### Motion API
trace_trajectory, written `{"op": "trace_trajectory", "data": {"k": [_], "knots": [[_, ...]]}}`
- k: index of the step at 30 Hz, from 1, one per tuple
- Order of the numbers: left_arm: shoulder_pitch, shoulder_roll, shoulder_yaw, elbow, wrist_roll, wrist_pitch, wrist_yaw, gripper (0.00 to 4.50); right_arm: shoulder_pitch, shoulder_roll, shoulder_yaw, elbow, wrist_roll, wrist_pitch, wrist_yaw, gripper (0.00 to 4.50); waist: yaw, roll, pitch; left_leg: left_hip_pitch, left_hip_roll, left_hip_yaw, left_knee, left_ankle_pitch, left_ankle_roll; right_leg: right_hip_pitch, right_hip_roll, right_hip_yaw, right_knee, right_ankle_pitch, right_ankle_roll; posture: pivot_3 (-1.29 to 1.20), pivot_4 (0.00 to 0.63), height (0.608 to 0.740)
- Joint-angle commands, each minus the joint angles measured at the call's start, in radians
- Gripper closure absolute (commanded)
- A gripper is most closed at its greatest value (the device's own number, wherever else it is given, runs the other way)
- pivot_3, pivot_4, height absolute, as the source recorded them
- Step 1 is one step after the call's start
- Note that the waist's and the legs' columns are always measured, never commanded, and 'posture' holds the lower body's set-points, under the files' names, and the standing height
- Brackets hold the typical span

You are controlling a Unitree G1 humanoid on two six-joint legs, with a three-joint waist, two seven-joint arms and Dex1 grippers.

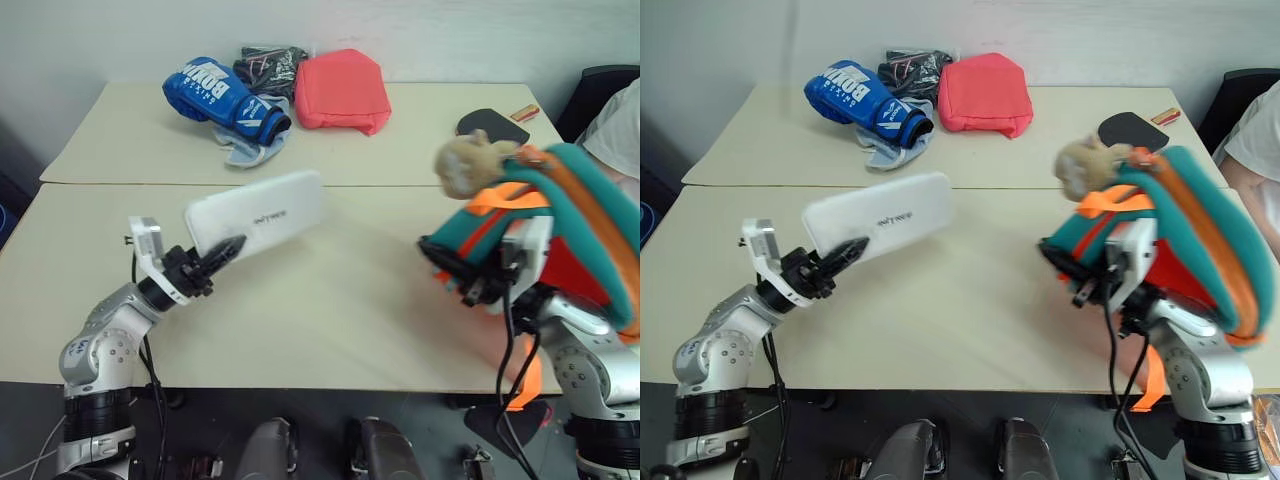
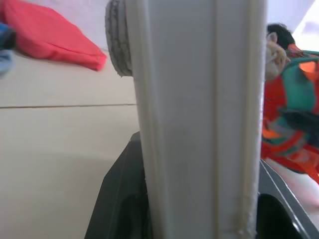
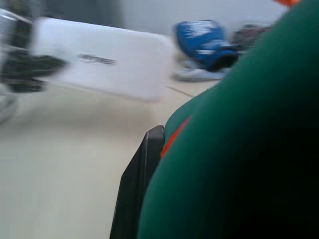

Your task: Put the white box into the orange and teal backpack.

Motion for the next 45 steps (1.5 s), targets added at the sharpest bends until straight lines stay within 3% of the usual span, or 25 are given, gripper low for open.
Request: {"op": "trace_trajectory", "data": {"k": [1,4,8,13,19,26,30,34,45], "knots": [[-0.017,0.021,0.053,0.005,-0.052,-0.004,-0.022,3.07,0.018,-0.089,0.001,-0.166,0.222,0.163,0.053,4.48,0.003,-0.001,0.001,-0.001,0.0,0.0,0.0,0.0,0.0,0.0,0.0,0.0,0.0,0.0,0.0,0.0,0.15,0.74],[-0.017,0.04,0.084,-0.025,-0.1,0.026,-0.026,3.07,0.1,-0.22,-0.083,-0.216,0.354,0.262,0.11,4.48,0.014,-0.003,0.001,-0.006,0.0,-0.003,0.007,-0.002,-0.001,-0.001,-0.001,-0.001,-0.003,0.0,0.0,0.0,0.15,0.74],[0.009,0.08,0.106,-0.116,-0.158,0.074,-0.029,3.07,0.187,-0.337,-0.198,-0.173,0.381,0.299,0.192,4.48,0.022,-0.004,0.002,-0.012,-0.001,-0.003,0.011,-0.004,0.003,-0.002,-0.002,-0.001,-0.007,0.002,0.002,0.0,0.15,0.74],[0.04,0.126,0.117,-0.264,-0.253,0.14,-0.023,3.07,0.142,-0.328,-0.183,-0.093,0.281,0.25,0.177,4.48,0.024,-0.005,0.002,-0.012,-0.001,-0.003,0.011,-0.005,0.003,-0.002,-0.002,-0.001,-0.008,0.002,0.003,0.0,0.15,0.74],[-0.042,0.178,0.071,-0.34,-0.311,0.178,-0.03,3.07,0.06,-0.282,-0.101,-0.048,0.223,0.241,0.199,4.48,0.028,-0.004,0.002,-0.012,-0.001,-0.003,0.011,-0.002,0.001,-0.003,-0.002,-0.002,-0.006,0.002,0.003,0.0,0.15,0.74],[-0.241,0.142,-0.2,-0.149,-0.026,-0.013,-0.192,3.07,0.011,-0.276,-0.049,-0.016,0.179,0.25,0.227,4.48,0.031,-0.004,0.002,-0.012,-0.002,-0.002,0.011,-0.001,0.002,-0.002,-0.002,-0.002,-0.006,0.002,0.003,0.0,0.15,0.74],[-0.327,0.105,-0.281,-0.039,0.102,-0.142,-0.249,3.07,-0.003,-0.269,-0.035,-0.011,0.166,0.253,0.23,4.48,0.03,-0.005,0.002,-0.012,-0.002,-0.002,0.012,-0.001,0.002,-0.002,-0.001,-0.002,-0.006,0.002,0.003,0.0,0.15,0.74],[-0.383,0.144,-0.399,0.02,0.263,-0.253,-0.354,3.07,0.0,-0.266,-0.036,-0.011,0.159,0.25,0.233,4.48,0.03,-0.005,0.002,-0.013,-0.002,-0.002,0.012,-0.001,0.001,-0.002,-0.001,-0.003,-0.006,0.002,0.003,0.0,0.15,0.74],[-0.595,0.144,-0.593,0.164,0.455,-0.184,-0.439,3.07,0.027,-0.265,-0.05,-0.029,0.147,0.243,0.234,4.48,0.03,-0.005,0.002,-0.013,-0.002,-0.003,0.014,-0.001,0.002,-0.001,-0.001,-0.003,-0.005,0.003,0.003,0.0,0.15,0.74]]}}
